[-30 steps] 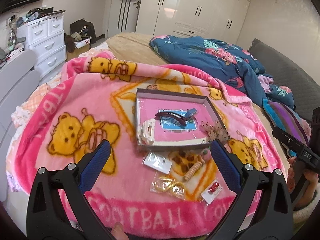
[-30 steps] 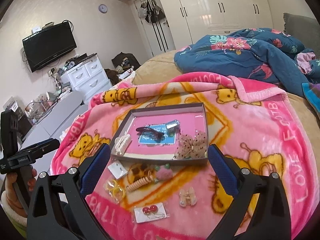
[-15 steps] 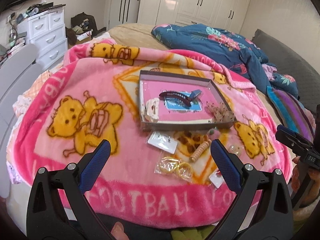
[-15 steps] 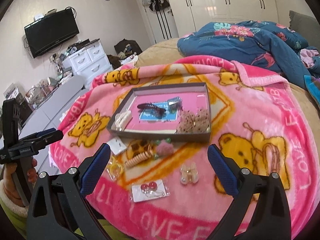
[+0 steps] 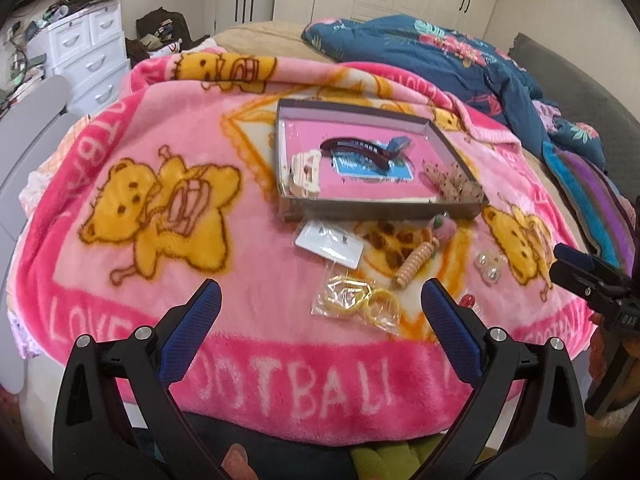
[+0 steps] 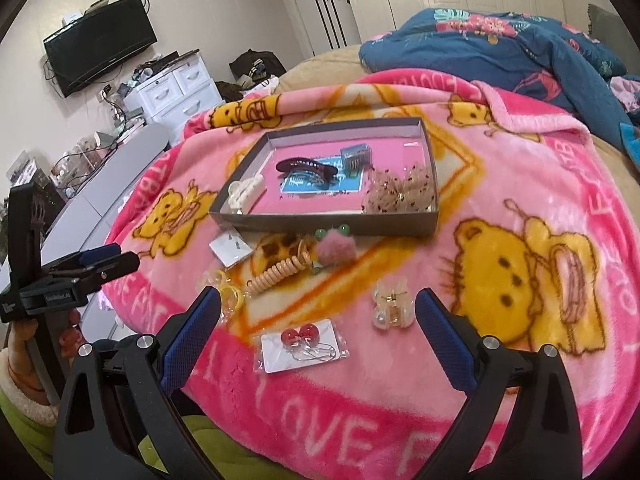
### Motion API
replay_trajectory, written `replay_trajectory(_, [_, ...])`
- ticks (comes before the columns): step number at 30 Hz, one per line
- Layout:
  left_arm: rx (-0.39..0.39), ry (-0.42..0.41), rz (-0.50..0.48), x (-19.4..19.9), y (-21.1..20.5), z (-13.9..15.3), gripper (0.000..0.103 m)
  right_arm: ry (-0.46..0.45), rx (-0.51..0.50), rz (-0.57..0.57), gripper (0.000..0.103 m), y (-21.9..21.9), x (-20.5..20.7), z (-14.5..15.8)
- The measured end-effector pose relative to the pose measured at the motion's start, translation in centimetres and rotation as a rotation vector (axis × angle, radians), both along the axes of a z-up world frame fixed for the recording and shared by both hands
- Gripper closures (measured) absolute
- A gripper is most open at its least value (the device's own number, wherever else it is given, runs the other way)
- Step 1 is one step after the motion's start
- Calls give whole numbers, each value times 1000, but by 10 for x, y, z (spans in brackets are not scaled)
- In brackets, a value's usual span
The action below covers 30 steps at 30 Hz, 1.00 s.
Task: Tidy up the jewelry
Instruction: 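Open both tools and pull them back from the box, then grasp the pink pom-pom clip with right tool while left tool grasps hair-tie bag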
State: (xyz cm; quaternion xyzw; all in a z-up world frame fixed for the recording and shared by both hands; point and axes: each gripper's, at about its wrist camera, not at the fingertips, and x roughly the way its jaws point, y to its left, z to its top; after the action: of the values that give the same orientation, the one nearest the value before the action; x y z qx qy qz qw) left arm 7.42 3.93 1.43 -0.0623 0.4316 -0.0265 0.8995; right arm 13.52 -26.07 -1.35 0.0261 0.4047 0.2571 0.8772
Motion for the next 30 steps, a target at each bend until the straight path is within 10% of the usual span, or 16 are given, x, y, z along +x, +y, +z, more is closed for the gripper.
replay_trajectory(30, [51,128,-108,26,-41,-65,10,61,-81,22,14,30,51,-34])
